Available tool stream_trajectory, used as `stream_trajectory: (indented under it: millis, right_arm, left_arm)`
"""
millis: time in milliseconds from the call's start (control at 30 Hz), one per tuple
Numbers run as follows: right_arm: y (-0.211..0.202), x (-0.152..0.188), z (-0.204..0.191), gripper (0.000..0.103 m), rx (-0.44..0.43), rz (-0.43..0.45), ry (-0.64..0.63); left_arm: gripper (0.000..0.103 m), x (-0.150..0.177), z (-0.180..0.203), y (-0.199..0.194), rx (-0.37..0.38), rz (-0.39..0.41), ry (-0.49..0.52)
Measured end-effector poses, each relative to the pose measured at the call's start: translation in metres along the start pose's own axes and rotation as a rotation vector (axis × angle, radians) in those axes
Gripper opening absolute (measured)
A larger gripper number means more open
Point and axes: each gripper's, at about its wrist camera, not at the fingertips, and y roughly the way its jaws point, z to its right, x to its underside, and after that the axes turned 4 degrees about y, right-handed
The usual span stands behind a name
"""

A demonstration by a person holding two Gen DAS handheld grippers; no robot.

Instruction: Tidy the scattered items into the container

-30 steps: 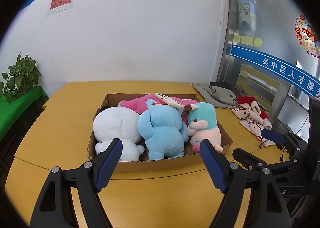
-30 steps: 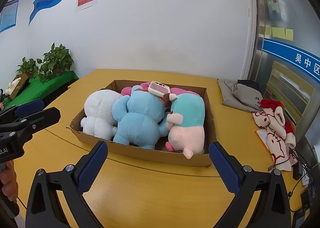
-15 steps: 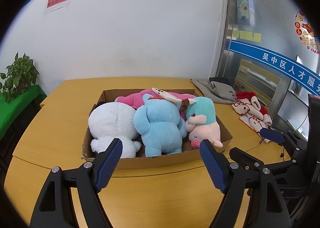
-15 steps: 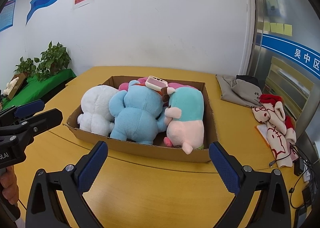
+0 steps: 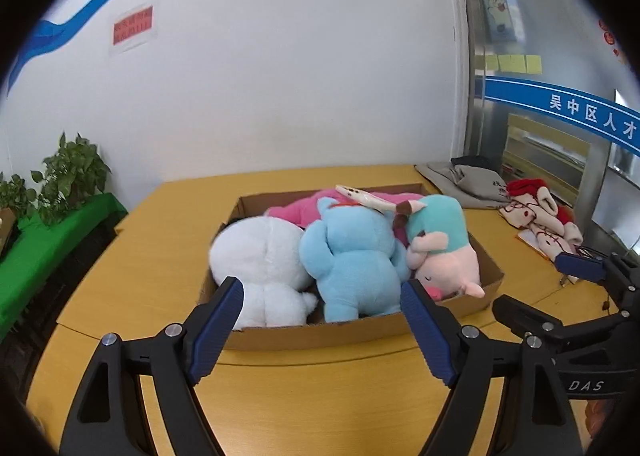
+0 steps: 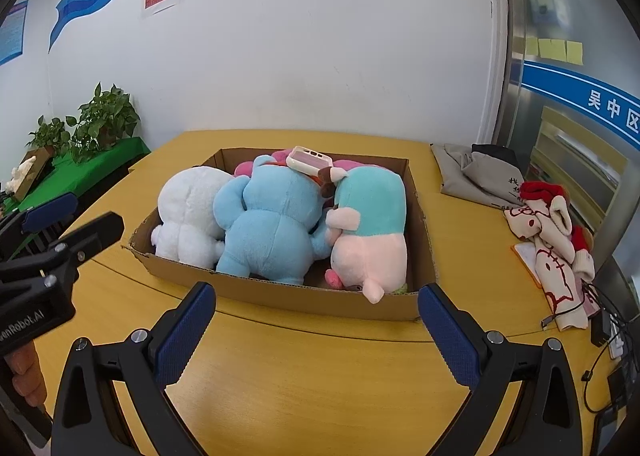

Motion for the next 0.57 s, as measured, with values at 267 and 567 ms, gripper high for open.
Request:
stream_trajectory:
  millis: [267,567]
  right_arm:
    - [0.004,0.005,0.001,0.103,0.007,-0.014,0.000]
    - [0.008,0.008,0.003,0.103,0.010,-0.025,0.009]
  left_arm:
    - [0.082,0.009,-0.005,0.013,0.046,-0.076,-0.051]
    - [0.082,0.017,-0.004,0.016,-0.013,-0.110,-0.020]
